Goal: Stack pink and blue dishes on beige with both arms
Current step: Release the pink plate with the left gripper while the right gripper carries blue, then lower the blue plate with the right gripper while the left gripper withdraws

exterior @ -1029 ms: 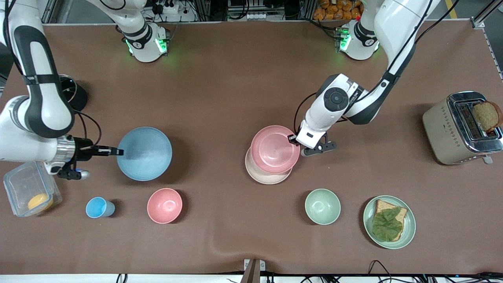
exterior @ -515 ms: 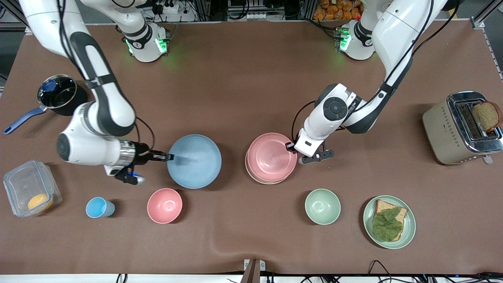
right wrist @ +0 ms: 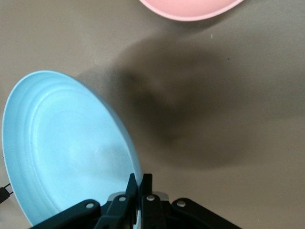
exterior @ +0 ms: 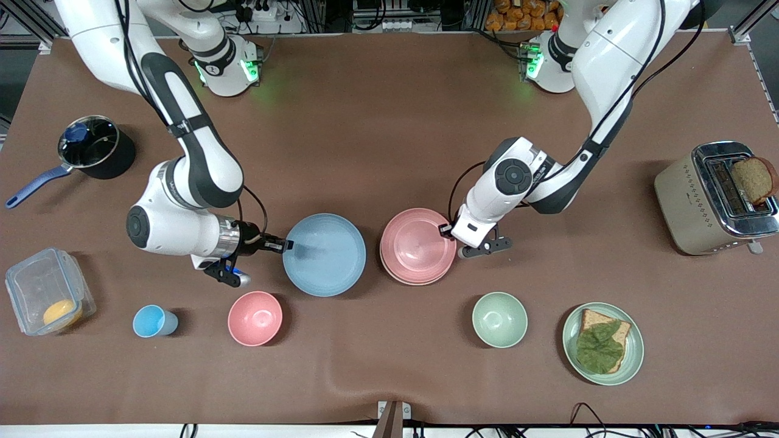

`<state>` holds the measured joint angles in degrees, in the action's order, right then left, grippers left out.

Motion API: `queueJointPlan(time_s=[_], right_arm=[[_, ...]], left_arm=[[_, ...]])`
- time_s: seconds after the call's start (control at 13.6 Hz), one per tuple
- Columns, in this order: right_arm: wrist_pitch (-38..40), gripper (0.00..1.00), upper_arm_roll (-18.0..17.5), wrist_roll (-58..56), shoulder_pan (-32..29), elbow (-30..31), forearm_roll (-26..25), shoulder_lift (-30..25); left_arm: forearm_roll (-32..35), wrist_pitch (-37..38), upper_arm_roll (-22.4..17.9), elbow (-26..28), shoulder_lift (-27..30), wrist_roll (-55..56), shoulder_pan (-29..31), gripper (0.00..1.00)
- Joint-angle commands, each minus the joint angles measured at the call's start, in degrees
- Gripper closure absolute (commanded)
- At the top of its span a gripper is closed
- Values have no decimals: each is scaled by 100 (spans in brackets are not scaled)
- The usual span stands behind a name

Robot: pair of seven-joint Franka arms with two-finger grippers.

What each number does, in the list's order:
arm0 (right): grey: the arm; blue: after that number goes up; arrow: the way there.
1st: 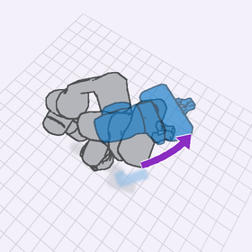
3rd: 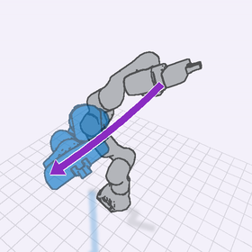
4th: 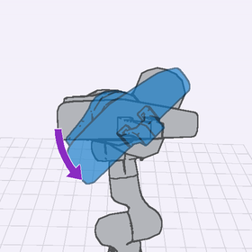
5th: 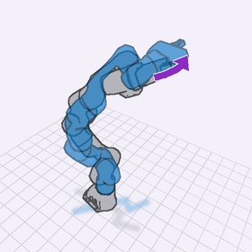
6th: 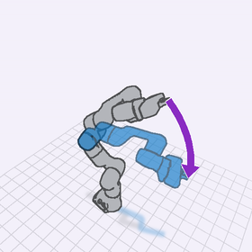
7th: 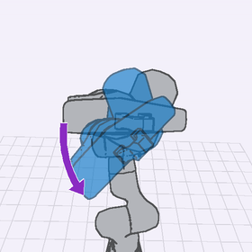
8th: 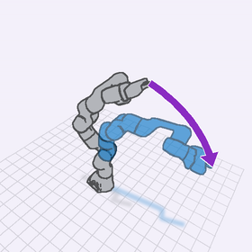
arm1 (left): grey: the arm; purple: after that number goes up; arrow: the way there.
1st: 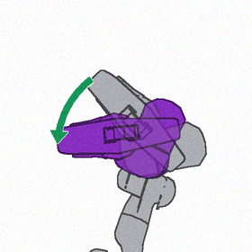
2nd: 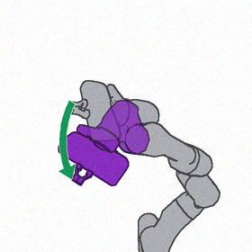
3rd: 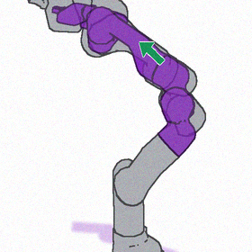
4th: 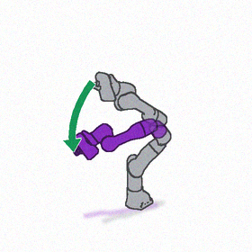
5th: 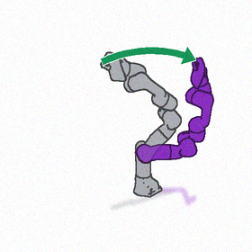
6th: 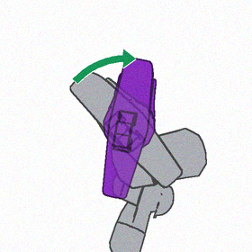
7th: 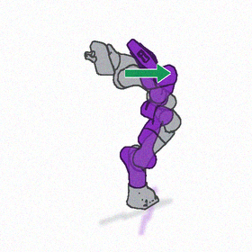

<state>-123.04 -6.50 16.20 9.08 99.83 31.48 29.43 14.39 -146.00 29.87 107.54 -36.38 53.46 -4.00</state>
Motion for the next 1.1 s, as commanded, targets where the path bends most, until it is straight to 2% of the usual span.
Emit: queueJointPlan(time_s=[0.0,0.15,0.29,0.44,0.74,0.88,1.03], right_arm=[[52,100,9,67,-3,-121,147,72],[-44,100,9,128,67,-113,156,89],[-106,100,9,312,207,-112,217,116],[-508,100,9,619,592,-121,463,186],[-1414,100,9,1262,1393,-217,473,475],[-1530,100,9,1437,1648,-454,464,651],[-1600,100,17,1570,1824,-639,446,792]], left_arm=[[179,-16,-8,-216,-89,252,-39,3],[196,89,-17,-207,304,315,127,0],[231,640,27,-338,823,-79,486,0],[231,1474,63,-636,1263,-378,602,0],[161,3294,62,-1330,2089,-994,777,0],[100,3735,63,-1533,2450,-1573,997,0],[-14,3921,28,-1560,2811,-1672,1251,0]])
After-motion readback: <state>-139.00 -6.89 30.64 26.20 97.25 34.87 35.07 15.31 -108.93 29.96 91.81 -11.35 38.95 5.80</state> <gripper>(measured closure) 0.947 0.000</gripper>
